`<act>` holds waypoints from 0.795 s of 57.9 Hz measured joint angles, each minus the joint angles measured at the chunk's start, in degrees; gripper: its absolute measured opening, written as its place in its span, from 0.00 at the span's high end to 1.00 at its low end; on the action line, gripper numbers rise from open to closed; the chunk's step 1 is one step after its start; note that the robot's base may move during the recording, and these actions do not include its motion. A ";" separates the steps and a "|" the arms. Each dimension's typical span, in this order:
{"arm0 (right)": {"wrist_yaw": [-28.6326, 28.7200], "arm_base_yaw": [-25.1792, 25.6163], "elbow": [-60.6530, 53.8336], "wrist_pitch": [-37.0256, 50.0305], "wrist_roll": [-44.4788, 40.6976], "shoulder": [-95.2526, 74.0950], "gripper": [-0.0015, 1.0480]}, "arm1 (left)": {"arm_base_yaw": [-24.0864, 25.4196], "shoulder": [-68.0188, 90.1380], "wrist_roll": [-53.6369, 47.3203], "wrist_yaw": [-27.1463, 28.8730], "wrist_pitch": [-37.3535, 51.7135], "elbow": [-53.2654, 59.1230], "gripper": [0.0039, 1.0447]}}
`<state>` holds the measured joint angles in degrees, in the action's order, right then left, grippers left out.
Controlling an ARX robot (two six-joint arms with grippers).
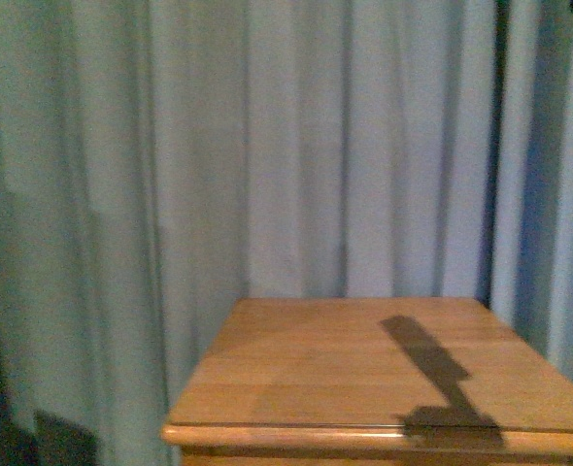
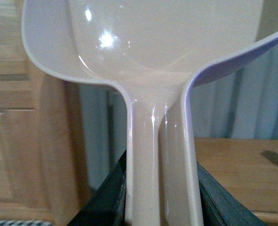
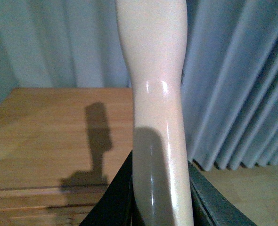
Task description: Clean up trash
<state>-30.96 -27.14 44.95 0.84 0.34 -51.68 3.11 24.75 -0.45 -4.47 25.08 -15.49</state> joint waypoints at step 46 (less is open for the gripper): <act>0.61 -0.35 -0.37 0.00 -0.24 -0.39 0.81 | 0.07 -0.22 0.17 0.74 -0.02 0.31 0.75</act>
<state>-30.35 -27.49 44.58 0.84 0.10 -52.07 3.18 24.53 -0.27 -3.73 25.06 -15.18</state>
